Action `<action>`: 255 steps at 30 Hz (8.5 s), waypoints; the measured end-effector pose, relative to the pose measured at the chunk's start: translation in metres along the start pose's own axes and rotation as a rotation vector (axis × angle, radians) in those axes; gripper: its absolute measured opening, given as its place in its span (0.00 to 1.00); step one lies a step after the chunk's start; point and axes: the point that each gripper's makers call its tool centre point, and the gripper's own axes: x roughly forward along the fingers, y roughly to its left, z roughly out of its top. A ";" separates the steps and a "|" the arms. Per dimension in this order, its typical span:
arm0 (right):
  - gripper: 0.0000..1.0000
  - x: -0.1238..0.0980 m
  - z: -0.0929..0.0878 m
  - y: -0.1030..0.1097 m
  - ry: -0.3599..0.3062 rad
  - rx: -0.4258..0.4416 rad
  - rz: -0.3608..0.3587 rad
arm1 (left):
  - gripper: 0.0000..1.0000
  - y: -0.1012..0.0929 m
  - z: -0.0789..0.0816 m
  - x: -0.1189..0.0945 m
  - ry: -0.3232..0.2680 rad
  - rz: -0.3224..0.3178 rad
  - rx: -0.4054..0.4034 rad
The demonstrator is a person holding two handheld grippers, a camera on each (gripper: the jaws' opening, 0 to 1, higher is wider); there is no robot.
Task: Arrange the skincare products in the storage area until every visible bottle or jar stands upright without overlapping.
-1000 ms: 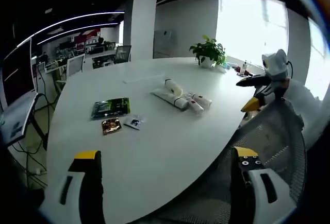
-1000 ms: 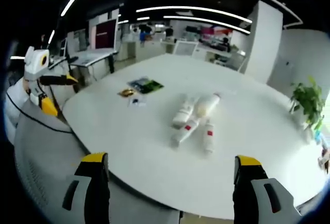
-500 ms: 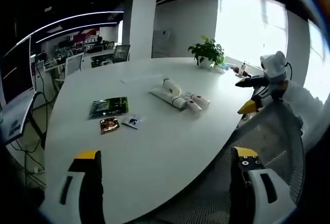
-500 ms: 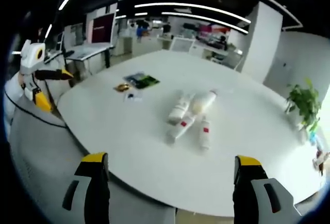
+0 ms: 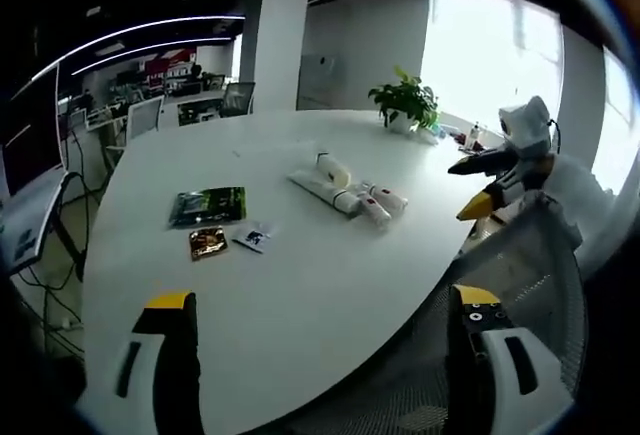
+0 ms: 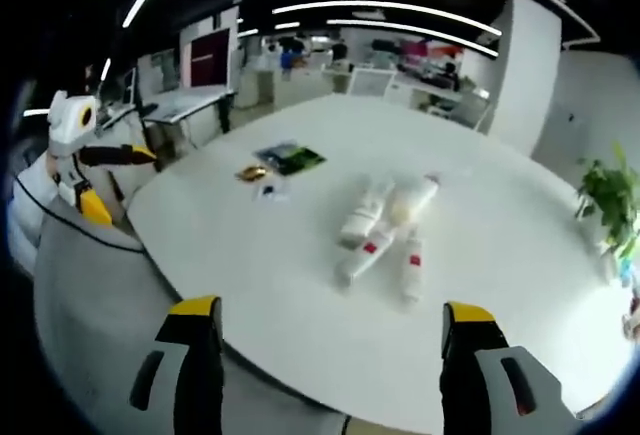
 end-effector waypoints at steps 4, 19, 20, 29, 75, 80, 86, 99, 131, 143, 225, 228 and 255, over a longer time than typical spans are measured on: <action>0.85 0.005 0.003 -0.012 -0.006 0.005 0.028 | 0.99 -0.002 0.004 0.011 0.028 0.018 0.006; 0.74 0.051 0.030 -0.069 -0.028 0.029 0.082 | 0.99 -0.013 0.027 0.043 0.045 0.050 0.000; 0.73 0.054 0.031 -0.072 -0.026 0.025 0.084 | 0.99 -0.014 0.028 0.045 0.045 0.052 0.000; 0.63 0.093 0.049 -0.099 -0.028 0.049 0.096 | 0.99 -0.016 0.040 0.051 0.030 0.091 0.000; 0.48 0.238 0.058 -0.136 0.364 0.414 -0.101 | 0.99 0.011 0.033 0.075 -0.010 0.026 0.004; 0.46 0.241 0.055 -0.138 0.423 0.464 -0.133 | 0.99 0.007 0.035 0.076 -0.022 0.022 0.012; 0.43 0.237 0.046 -0.142 0.493 0.489 -0.189 | 0.99 0.003 0.033 0.077 -0.007 0.005 0.027; 0.33 0.239 0.043 -0.136 0.594 0.433 -0.219 | 0.99 0.003 0.030 0.077 -0.003 0.011 0.027; 0.24 0.244 0.042 -0.145 0.648 0.263 -0.091 | 0.97 -0.014 0.037 0.098 -0.014 -0.095 -0.142; 0.21 0.242 0.042 -0.147 0.540 0.225 -0.022 | 0.95 -0.023 0.066 0.124 -0.023 -0.173 -0.154; 0.20 0.150 0.084 -0.039 -0.152 0.859 0.634 | 0.57 -0.038 0.140 0.309 0.102 -0.300 -0.355; 0.21 0.145 0.087 -0.033 -0.160 0.850 0.628 | 0.57 -0.038 0.142 0.310 0.102 -0.297 -0.345; 0.21 0.134 0.092 -0.067 -0.265 0.379 0.228 | 0.30 -0.043 0.182 0.320 -0.065 -0.375 -0.484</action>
